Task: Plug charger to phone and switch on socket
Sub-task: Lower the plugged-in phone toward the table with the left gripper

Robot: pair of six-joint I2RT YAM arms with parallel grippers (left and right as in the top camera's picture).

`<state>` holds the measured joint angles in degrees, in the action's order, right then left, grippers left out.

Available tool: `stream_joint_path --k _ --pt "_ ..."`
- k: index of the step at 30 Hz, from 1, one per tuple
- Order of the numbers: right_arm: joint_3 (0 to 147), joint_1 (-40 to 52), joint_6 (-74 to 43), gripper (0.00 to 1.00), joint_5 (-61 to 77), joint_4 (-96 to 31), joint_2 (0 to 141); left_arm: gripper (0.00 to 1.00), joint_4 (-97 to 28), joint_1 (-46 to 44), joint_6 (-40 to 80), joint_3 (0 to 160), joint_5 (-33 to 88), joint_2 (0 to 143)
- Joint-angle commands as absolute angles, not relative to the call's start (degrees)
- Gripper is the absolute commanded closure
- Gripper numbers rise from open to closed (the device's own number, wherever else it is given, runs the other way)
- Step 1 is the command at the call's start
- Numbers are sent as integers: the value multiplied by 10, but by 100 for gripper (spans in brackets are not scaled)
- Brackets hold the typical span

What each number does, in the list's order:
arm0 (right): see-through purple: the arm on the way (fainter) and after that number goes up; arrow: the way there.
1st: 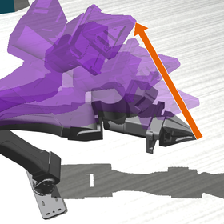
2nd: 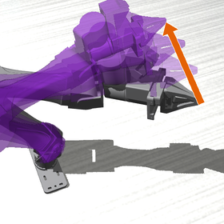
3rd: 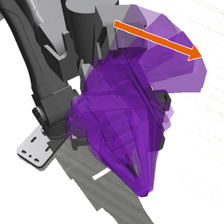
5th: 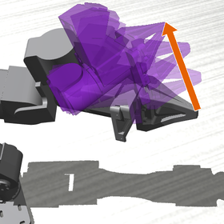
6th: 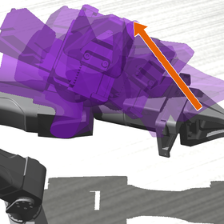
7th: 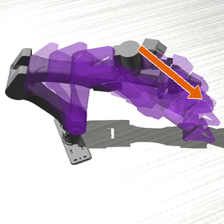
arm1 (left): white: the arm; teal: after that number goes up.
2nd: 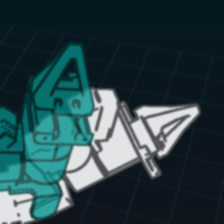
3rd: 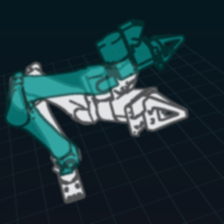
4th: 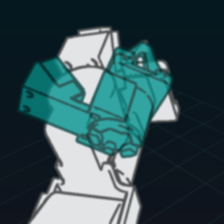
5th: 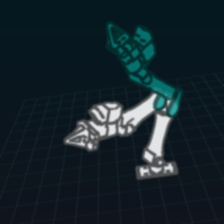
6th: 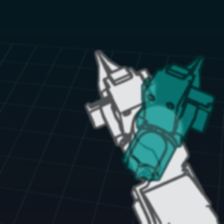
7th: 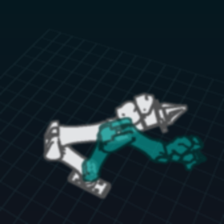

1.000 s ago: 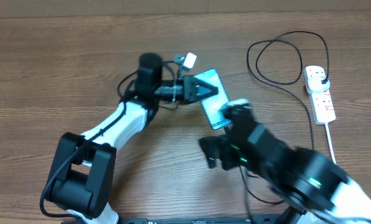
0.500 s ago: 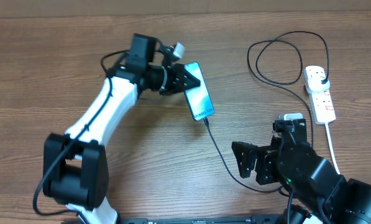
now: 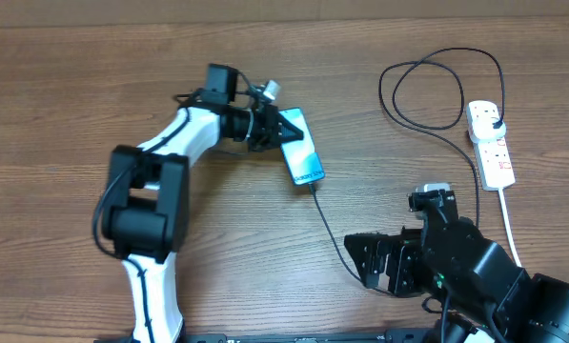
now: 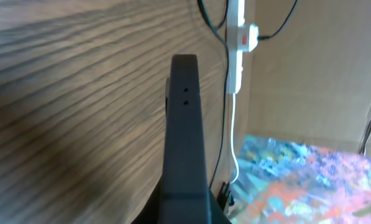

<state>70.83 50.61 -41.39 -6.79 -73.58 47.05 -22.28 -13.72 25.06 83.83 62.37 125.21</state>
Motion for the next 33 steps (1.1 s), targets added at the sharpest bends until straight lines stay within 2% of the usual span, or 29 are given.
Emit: stream_joint_path --k 1,5,9,16,22,25,33 --pt "716 502 -420 0 -27 -743 468 96 -217 -163 237 880 680 1297" --pt "716 502 -420 0 -22 -759 468 96 -192 -177 238 896 727 1342" --pt "716 502 -420 0 -22 -769 468 96 -190 -177 238 896 725 1364" --pt "716 502 -420 0 -22 -769 468 93 -208 -176 238 896 647 1384" --pt "716 502 -420 0 -22 -769 468 92 -212 -180 238 895 634 1398" --pt "716 502 -420 0 -25 -771 468 86 -213 -180 238 895 621 1401" --pt "700 502 -420 0 -26 -770 468 80 -251 -180 238 895 534 1402"
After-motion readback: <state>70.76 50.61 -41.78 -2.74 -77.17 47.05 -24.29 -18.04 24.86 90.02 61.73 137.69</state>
